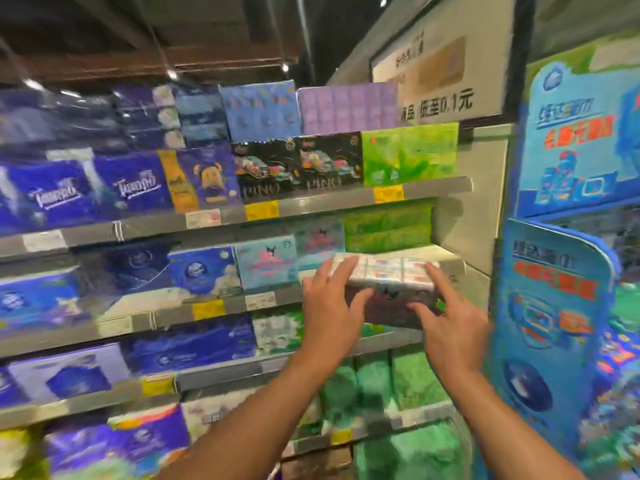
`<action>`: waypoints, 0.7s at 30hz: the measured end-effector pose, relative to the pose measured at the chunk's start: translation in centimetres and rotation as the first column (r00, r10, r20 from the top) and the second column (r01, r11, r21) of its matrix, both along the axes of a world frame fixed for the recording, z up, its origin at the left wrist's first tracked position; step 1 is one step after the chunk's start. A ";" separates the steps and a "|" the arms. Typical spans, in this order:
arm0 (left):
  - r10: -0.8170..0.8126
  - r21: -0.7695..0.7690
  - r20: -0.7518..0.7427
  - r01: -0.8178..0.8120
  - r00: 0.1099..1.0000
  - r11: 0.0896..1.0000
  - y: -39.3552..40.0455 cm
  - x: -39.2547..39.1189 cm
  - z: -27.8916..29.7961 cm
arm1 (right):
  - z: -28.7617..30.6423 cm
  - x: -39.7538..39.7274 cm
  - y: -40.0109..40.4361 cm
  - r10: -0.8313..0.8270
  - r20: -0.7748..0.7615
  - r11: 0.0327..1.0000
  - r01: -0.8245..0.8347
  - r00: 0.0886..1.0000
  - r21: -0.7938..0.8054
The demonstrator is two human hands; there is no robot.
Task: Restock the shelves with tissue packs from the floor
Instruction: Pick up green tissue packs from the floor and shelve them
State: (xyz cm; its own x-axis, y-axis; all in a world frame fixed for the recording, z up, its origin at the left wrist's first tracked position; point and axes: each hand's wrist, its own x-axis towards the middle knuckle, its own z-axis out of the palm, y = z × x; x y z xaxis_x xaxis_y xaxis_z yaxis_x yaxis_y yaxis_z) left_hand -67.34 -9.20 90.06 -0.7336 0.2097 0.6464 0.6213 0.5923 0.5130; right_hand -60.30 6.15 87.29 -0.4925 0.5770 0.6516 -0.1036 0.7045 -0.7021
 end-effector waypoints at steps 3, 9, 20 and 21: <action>-0.016 -0.021 -0.004 0.016 1.000 1.000 -2.4 -4.7 0.5 | -0.2 -6.3 -1.7 -0.004 -0.052 1.000 0.005 0.999 0.014; 0.014 -0.028 -0.033 -0.015 0.999 0.999 -1.0 -13.2 -0.3 | 0.1 -16.7 0.0 0.005 -0.085 0.999 -0.002 0.996 0.035; 0.338 -0.245 -0.107 -0.355 0.935 0.902 5.7 -26.2 -4.6 | -1.0 -35.3 5.2 0.214 0.138 0.968 -0.229 0.967 0.103; 0.330 -0.255 -0.072 -0.337 0.941 0.906 6.0 -27.0 -5.0 | -1.1 -36.5 5.3 0.227 0.179 0.964 -0.248 0.957 0.100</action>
